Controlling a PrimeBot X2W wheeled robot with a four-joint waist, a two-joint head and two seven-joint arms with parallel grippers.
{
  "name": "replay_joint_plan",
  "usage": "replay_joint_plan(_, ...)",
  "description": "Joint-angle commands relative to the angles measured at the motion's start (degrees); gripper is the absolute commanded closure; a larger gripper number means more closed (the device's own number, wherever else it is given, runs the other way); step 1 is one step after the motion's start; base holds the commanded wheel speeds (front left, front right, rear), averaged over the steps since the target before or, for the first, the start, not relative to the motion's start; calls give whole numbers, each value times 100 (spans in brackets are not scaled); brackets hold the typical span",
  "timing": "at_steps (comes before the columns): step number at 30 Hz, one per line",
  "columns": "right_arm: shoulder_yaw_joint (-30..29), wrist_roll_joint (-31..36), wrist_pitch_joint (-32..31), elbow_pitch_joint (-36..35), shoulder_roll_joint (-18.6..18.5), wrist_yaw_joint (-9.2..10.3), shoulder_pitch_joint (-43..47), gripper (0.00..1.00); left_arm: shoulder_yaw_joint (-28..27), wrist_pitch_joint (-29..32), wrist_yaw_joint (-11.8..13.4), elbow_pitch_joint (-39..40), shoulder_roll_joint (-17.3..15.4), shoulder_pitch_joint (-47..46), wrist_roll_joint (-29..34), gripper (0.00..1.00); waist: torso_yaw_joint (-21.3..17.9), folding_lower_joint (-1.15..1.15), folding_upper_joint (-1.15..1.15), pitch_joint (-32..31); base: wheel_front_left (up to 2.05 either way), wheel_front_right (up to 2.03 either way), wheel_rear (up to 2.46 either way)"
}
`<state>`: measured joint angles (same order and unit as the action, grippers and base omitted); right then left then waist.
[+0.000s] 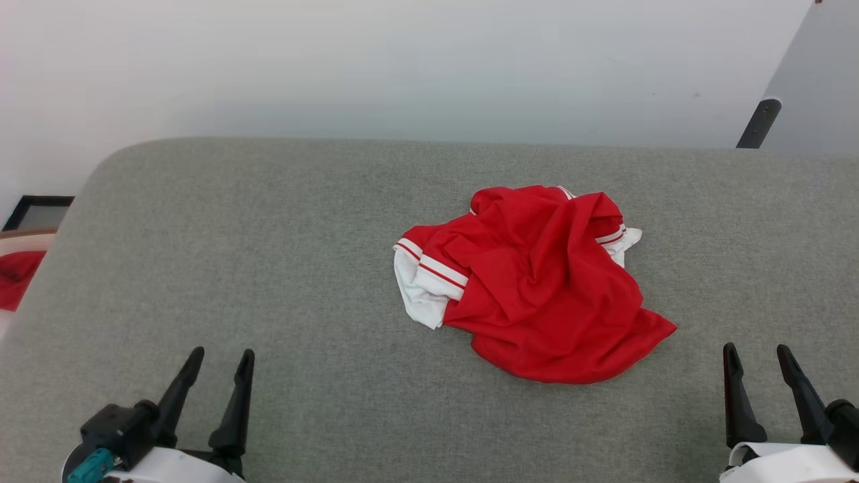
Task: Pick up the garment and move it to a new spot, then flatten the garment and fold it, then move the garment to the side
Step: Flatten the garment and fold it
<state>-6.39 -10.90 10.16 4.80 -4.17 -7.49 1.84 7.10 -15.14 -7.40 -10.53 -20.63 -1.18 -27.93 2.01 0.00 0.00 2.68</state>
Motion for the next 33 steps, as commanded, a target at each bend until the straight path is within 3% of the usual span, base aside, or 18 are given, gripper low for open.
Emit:
replay_joint_plan(1, 21, -30, 40, 6, 17, 0, -25, 0, 1, 3, -15, 15, -16, 26, 41, 0, 0, 0, 0, 3, 0, 0, 0)
replay_joint_plan(6, 88, -60, -16, 68, 22, 0, -86, 0, -18, 3, -15, 47, 40, 2, 50, 0, 16, 0, 0, 36, 0, 0, 0)
replay_joint_plan(12, 403, -175, -636, 134, -212, 0, -668, 0, -26, 3, -15, 96, 231, -91, -31, 0, 70, 0, 0, 301, 0, 0, 0)
replay_joint_plan(22, 1162, -474, -2709, 560, -1215, 1, -3372, 0, 121, 3, -16, 116, 302, -606, -96, 0, 190, 0, 0, 1320, 0, 0, 0)
replay_joint_plan(26, 1403, -704, -3386, 1110, -1522, 1, -4456, 0, 244, 3, -16, 82, 297, -895, -82, 0, 304, 0, 0, 1686, 0, 0, 0)
replay_joint_plan(30, 1324, -994, -4120, 1915, -1524, 1, -5179, 0, 310, 3, -16, 35, 318, -1103, -141, 0, 428, 0, 0, 1955, 0, 0, 0)
replay_joint_plan(32, 1326, -1089, -4703, 2367, -1553, 1, -5390, 0, 361, 3, -16, 9, 332, -1184, -171, 0, 496, 0, 0, 2060, 0, 0, 0)
replay_joint_plan(33, 1294, -1164, -5315, 2731, -1566, 1, -5572, 0, 420, 3, -16, -15, 344, -1249, -192, 0, 567, 0, 0, 2154, 0, 0, 0)
